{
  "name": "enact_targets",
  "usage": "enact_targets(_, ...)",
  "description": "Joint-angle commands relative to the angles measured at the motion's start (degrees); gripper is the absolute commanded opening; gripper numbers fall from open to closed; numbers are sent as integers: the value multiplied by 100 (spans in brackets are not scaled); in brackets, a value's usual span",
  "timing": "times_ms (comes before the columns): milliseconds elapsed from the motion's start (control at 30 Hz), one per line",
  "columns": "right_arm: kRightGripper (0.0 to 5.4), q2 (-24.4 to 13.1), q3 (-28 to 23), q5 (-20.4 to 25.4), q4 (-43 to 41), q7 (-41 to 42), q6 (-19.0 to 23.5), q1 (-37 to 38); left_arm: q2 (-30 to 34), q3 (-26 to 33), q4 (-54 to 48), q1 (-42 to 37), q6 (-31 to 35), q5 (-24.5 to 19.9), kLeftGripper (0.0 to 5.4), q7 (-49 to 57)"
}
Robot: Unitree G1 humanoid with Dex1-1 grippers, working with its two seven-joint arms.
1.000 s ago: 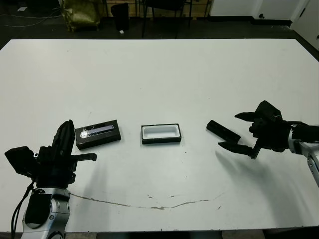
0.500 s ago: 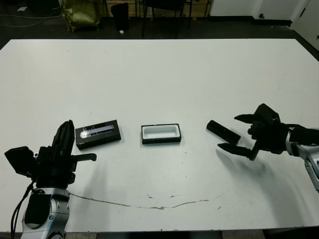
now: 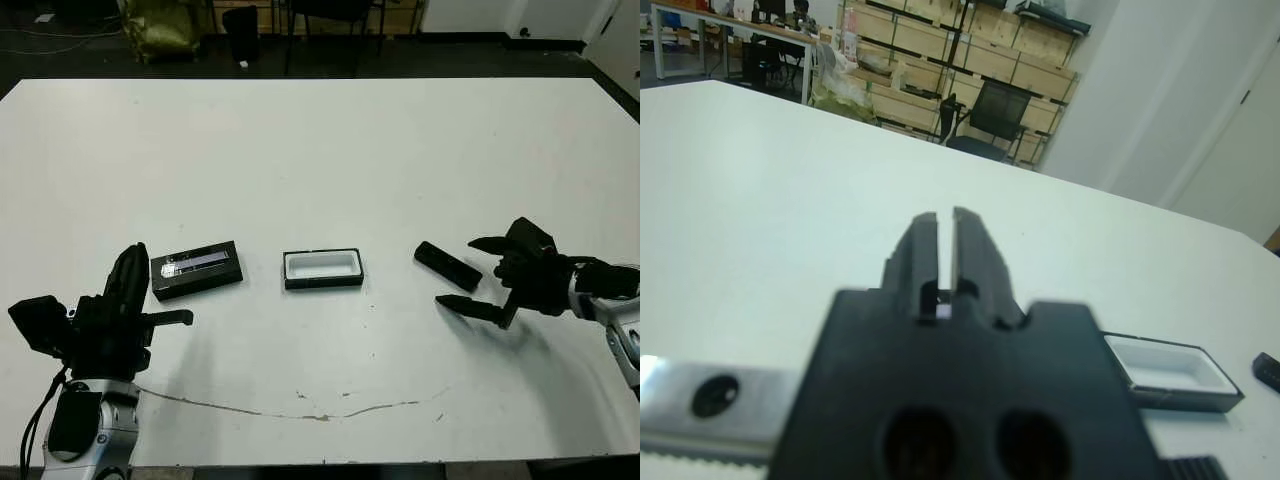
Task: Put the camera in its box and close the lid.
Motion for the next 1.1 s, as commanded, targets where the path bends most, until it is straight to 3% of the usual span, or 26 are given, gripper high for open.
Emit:
enact_targets(33,539,49,92,-112,99,-73,9,127,86,33,21,78,131,16,0,26)
enact_targets(300,539,108,128,-119,289,-99,-152,168,85,47,11,79,151,-8,0,8)
enact_targets(433,518,69,199,-193,147,-177,44,182,84,28,5,92,137,37,0,19)
enact_targets(567,431,61,250,-252,167,-255,0,204,75,24,-12,106,152,38,0,28)
enact_targets(833,259,209,253,-78,323,-368,608,147,110,33,-11,109,157,62,0,13)
enact_targets(1100,88,106,487,-189,485,-56,538,-34,118,51,-9,95,160,67,0,27)
